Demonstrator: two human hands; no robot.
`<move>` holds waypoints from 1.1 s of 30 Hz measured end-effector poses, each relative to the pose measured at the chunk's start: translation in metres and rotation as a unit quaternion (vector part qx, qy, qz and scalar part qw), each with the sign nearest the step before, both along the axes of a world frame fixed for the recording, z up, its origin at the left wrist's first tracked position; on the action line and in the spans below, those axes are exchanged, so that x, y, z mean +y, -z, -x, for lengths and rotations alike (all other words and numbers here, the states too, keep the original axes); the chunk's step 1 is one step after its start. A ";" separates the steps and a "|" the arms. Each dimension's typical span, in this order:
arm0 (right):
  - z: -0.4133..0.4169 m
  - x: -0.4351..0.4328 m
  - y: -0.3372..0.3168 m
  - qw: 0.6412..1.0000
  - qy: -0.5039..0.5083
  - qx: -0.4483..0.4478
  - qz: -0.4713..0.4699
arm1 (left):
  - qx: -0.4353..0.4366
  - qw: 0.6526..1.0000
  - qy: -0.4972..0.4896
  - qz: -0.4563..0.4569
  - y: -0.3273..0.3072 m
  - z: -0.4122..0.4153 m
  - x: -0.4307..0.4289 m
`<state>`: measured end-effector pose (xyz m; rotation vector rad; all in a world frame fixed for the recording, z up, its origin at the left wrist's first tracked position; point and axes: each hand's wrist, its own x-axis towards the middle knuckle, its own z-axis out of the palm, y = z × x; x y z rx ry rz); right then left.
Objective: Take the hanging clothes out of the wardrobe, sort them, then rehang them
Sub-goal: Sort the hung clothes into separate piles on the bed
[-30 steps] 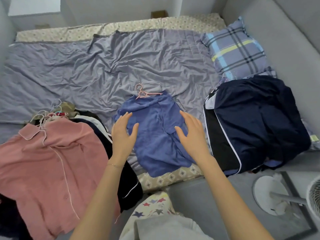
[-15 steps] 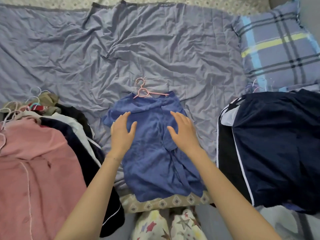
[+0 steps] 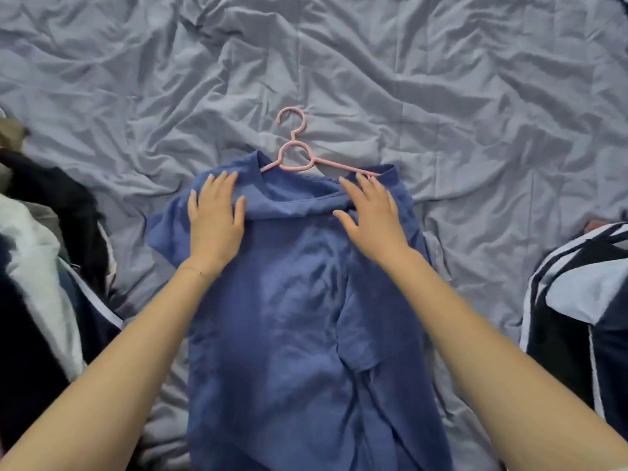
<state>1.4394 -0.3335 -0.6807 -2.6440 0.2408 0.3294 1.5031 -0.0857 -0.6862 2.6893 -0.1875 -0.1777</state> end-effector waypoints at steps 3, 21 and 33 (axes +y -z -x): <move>-0.027 -0.007 0.022 1.000 -0.004 -0.011 0.011 | -0.010 0.999 0.023 -0.036 0.023 -0.022 0.001; 0.034 0.016 -0.125 0.985 0.071 -0.094 -0.123 | -0.009 0.993 0.057 0.104 -0.112 0.037 0.053; 0.156 0.082 -0.322 0.969 0.196 -0.137 -0.066 | -0.027 0.984 0.118 0.127 -0.312 0.128 0.124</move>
